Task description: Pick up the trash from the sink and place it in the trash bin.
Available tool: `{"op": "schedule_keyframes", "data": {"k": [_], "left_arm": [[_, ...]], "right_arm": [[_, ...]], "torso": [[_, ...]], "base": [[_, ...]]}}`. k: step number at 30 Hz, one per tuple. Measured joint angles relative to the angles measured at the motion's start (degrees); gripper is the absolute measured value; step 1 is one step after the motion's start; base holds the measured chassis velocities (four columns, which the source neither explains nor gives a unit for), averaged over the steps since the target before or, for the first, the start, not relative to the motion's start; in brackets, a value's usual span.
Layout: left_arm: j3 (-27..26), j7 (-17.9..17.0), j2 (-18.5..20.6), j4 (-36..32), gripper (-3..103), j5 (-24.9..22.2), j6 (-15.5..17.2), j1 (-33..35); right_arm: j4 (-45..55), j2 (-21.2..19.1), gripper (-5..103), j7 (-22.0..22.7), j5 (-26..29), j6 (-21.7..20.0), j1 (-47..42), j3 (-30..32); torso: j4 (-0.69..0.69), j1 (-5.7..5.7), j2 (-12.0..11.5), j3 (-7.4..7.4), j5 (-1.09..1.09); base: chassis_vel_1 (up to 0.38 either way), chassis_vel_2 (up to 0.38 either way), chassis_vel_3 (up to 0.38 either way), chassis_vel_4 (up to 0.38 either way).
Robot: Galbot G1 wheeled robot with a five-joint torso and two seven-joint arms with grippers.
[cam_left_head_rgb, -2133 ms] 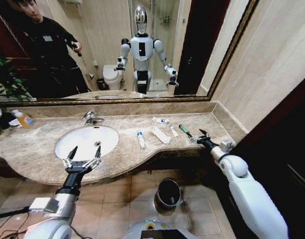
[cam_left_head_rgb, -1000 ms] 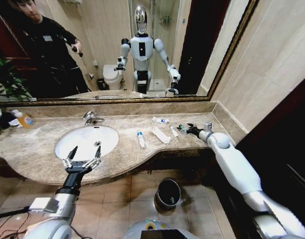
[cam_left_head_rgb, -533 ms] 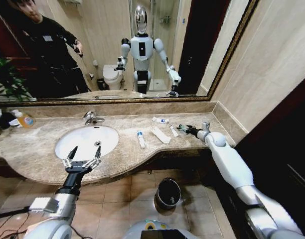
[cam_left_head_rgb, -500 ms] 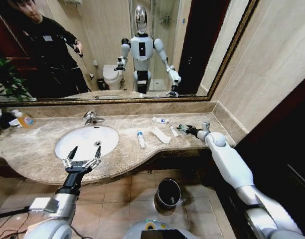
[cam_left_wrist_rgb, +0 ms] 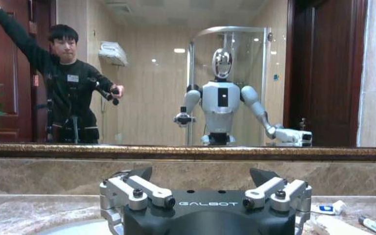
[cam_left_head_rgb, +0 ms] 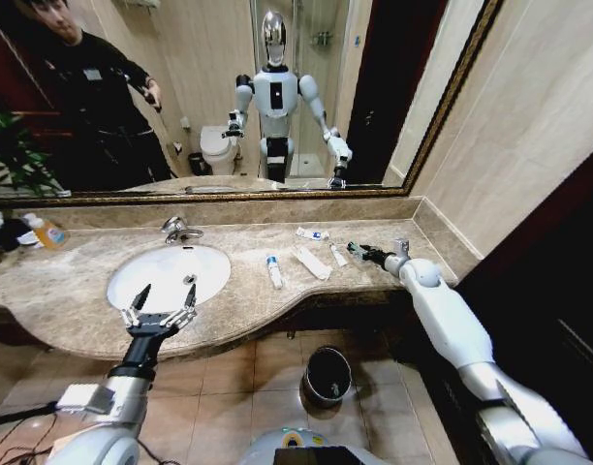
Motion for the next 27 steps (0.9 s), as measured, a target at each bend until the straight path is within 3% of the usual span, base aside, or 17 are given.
{"op": "schedule_keyframes", "data": {"k": [6,16,19,21,24,27], "left_arm": [[0.0,0.0,0.0,0.0,100,0.0,0.0,0.0],[0.0,0.0,0.0,0.0,100,0.0,0.0,0.0],[0.0,0.0,0.0,0.0,100,0.0,0.0,0.0],[0.0,0.0,0.0,0.0,100,0.0,0.0,0.0],[0.0,0.0,0.0,0.0,100,0.0,0.0,0.0],[0.0,0.0,0.0,-0.01,100,0.0,0.0,0.0]], "right_arm": [[0.16,0.14,63,0.45,-0.6,0.07,-0.23,-0.16],[1.29,0.95,37,3.46,-0.71,-0.18,-1.01,-0.5],[2.58,0.89,21,4.01,-0.01,-0.55,-1.36,-0.5],[3.26,0.77,21,4.01,0.38,-0.74,-1.56,-0.37],[4.73,0.51,12,4.06,1.13,-0.97,-2.07,0.11],[11.17,-1.33,8,4.13,3.5,-1.17,-5.51,2.33]], "torso": [[0.0,0.0,0.0,0.0,0.0],[0.0,0.0,0.0,0.0,0.0],[0.0,0.0,0.0,0.0,0.0],[0.0,0.0,0.0,0.0,0.01],[0.0,0.0,0.0,0.0,0.0],[0.0,0.0,0.0,0.0,0.0]], "base": [[0.0,0.0,0.0,0.0],[0.0,0.0,0.0,0.0],[0.0,0.0,0.0,0.0],[0.0,0.0,0.0,0.0],[0.0,0.0,0.0,0.0],[0.0,0.0,0.0,0.0]]}}
